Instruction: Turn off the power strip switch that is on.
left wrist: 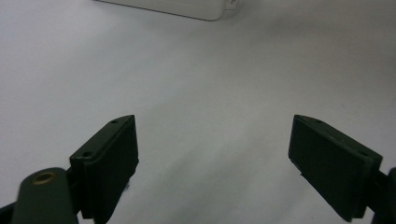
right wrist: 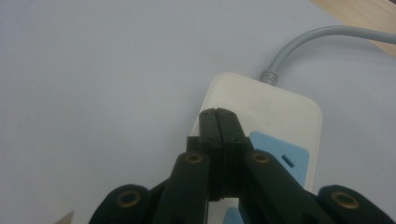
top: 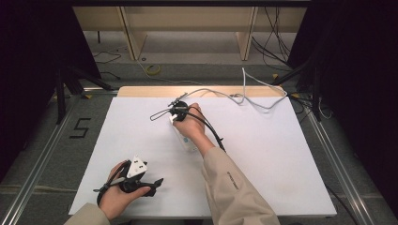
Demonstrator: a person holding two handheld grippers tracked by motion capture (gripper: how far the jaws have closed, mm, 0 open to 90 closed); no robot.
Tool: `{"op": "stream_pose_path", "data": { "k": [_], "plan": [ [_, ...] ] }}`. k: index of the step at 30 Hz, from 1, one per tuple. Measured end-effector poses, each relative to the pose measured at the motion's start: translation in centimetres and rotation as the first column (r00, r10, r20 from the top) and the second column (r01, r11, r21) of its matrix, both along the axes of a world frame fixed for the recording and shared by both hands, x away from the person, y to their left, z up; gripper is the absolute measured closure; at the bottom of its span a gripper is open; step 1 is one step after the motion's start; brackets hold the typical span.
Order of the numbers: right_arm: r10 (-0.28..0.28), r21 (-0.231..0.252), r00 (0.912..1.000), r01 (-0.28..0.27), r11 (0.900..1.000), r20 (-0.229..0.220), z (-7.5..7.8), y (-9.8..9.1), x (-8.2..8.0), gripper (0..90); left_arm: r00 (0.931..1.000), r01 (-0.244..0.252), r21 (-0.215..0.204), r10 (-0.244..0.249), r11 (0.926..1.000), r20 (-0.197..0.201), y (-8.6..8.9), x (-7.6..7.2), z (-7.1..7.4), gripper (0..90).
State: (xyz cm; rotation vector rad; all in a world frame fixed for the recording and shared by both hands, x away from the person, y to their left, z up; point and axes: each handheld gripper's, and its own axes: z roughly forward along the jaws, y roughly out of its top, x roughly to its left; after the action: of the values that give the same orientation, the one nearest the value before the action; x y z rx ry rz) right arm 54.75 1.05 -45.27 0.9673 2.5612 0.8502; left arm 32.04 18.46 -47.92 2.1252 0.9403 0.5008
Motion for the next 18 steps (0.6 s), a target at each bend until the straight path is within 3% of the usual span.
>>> {"op": "stream_pose_path", "data": {
  "k": [18],
  "plan": [
    [-0.019,-0.001,0.9997,0.019,0.9998,-0.012,-0.13,0.11,-0.05,90.0,1.0,-0.003,-0.003,0.003,1.0,-0.003,-0.1,-0.02,-0.08,15.7]
  ]
}}
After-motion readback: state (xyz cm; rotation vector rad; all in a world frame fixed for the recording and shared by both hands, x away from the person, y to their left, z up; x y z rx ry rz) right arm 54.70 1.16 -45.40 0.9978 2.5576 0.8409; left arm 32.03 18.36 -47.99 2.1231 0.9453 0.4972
